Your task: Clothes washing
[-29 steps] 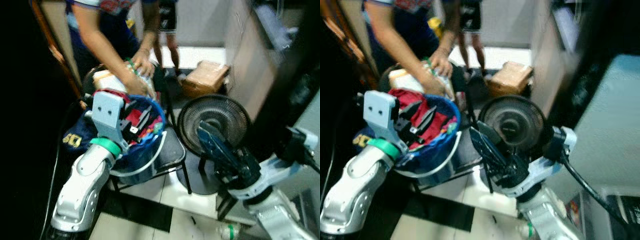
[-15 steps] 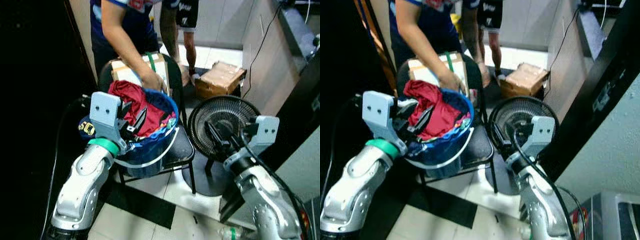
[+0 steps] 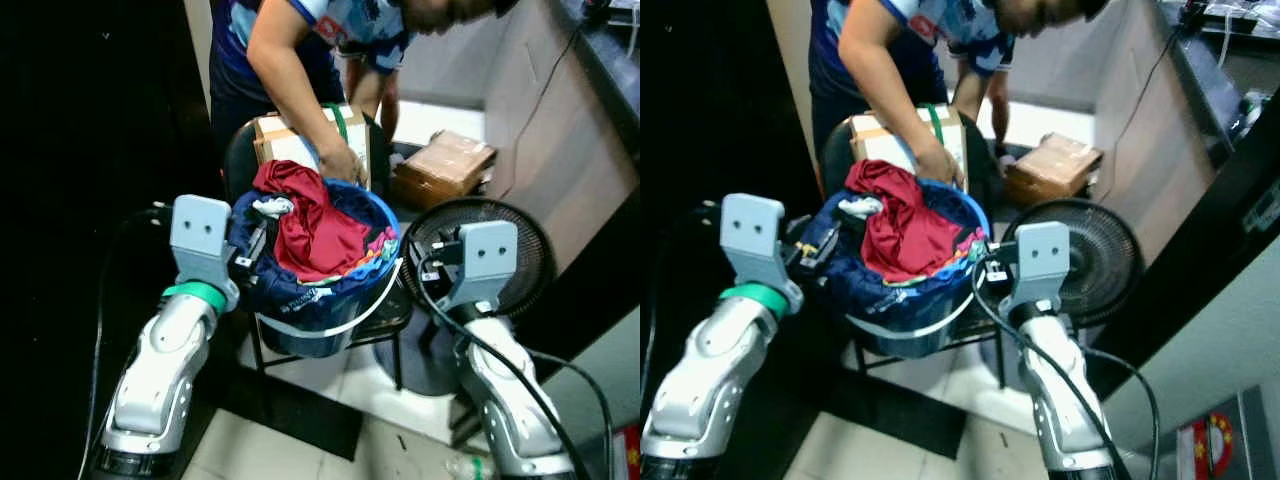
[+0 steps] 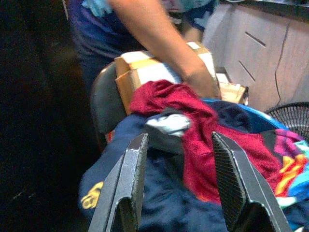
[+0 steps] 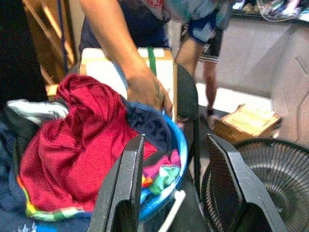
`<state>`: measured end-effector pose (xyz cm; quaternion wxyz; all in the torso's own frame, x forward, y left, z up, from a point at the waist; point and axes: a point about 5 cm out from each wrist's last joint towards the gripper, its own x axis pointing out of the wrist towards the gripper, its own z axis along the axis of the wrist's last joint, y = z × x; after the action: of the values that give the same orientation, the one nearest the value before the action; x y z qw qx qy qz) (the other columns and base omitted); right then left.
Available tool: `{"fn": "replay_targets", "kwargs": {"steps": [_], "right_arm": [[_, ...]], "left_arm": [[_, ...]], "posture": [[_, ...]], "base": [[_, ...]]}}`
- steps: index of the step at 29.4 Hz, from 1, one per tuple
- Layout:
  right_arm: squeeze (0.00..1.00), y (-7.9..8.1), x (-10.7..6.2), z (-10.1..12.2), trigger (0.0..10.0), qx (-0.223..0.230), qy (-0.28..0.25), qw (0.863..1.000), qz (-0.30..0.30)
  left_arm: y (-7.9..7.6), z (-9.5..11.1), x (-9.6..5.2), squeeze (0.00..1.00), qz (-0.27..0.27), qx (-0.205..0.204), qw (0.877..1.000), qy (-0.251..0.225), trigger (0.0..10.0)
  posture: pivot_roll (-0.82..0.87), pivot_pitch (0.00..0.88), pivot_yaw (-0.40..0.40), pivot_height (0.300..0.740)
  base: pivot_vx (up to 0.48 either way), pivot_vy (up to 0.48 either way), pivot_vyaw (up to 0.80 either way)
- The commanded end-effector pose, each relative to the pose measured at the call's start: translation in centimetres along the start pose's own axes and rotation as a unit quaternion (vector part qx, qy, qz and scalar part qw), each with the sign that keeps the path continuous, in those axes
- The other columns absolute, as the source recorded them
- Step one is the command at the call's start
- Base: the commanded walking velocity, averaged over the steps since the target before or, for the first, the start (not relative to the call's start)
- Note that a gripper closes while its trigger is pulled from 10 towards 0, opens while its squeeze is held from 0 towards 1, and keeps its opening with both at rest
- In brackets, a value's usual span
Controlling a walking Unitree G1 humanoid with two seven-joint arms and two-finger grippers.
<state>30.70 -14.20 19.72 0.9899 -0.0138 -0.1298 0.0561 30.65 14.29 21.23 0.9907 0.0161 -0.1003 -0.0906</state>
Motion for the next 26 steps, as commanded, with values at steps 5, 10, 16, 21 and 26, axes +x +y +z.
{"fn": "replay_targets", "kwargs": {"steps": [5,10,16,21,26], "right_arm": [[0.00,0.4,0.2,-0.8,10.0,-0.001,0.008,1.000,-0.002],[0.00,-0.2,0.3,-1.6,10.0,-0.016,0.027,0.999,-0.043],[0.00,-1.8,0.1,-2.4,10.0,-0.028,0.036,0.995,-0.086],[0.00,-2.8,-0.8,-4.2,10.0,-0.035,0.064,0.993,-0.091],[0.00,-2.9,-0.9,-4.6,10.0,-0.032,0.070,0.992,-0.099]], "left_arm": [[0.6,-0.5,0.3,0.00,0.025,-0.015,1.000,0.007,10.0],[1.2,-1.3,0.5,0.00,0.052,-0.017,0.998,0.014,10.0],[2.9,-2.7,0.0,0.00,0.111,-0.014,0.994,0.022,10.0],[3.3,-3.2,-0.6,0.00,0.102,-0.029,0.994,0.033,10.0],[2.6,-3.3,-0.5,0.00,0.090,-0.034,0.995,0.029,10.0]], "posture": [[0.07,0.019,0.038,0.740],[0.08,0.010,0.037,0.740],[0.07,0.002,0.044,0.740],[0.08,0.000,0.045,0.740],[0.08,0.000,0.043,0.740]], "base": [[0.000,0.000,0.00],[0.000,0.000,0.00],[0.000,0.000,0.00],[0.000,0.000,0.00],[0.000,0.000,0.00]]}}
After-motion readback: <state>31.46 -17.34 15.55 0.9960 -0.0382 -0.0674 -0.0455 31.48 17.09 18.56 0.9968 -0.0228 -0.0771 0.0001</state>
